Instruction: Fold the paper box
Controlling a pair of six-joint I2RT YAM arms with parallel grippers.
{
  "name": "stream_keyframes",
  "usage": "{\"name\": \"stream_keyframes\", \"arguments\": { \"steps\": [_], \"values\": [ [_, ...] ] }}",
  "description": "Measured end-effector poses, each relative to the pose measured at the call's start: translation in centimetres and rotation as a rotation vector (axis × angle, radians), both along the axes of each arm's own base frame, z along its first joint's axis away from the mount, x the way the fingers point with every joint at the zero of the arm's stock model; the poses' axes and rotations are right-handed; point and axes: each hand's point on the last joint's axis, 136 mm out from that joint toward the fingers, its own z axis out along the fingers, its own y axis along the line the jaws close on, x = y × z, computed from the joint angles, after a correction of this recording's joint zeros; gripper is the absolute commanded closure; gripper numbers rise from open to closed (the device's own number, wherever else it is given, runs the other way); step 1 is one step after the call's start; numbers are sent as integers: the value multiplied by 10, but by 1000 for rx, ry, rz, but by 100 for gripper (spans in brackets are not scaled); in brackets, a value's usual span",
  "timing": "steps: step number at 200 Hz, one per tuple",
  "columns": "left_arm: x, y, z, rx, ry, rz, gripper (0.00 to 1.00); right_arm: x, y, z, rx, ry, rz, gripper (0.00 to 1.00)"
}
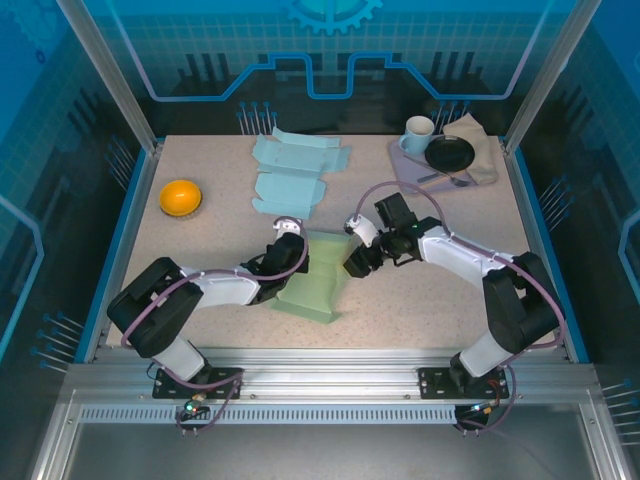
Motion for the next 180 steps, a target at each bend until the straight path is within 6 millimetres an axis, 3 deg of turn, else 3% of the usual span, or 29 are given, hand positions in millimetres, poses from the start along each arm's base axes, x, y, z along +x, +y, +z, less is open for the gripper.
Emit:
{"name": "stream_keyframes", "arguments": {
  "steps": [153, 180],
  "values": [
    [-1, 9, -8, 31, 63, 67, 100, -6, 7, -12, 55, 54, -214, 28],
    [-1, 11, -8, 45, 68, 74, 100, -11, 6, -2, 81, 37, -211, 27]
  ]
}}
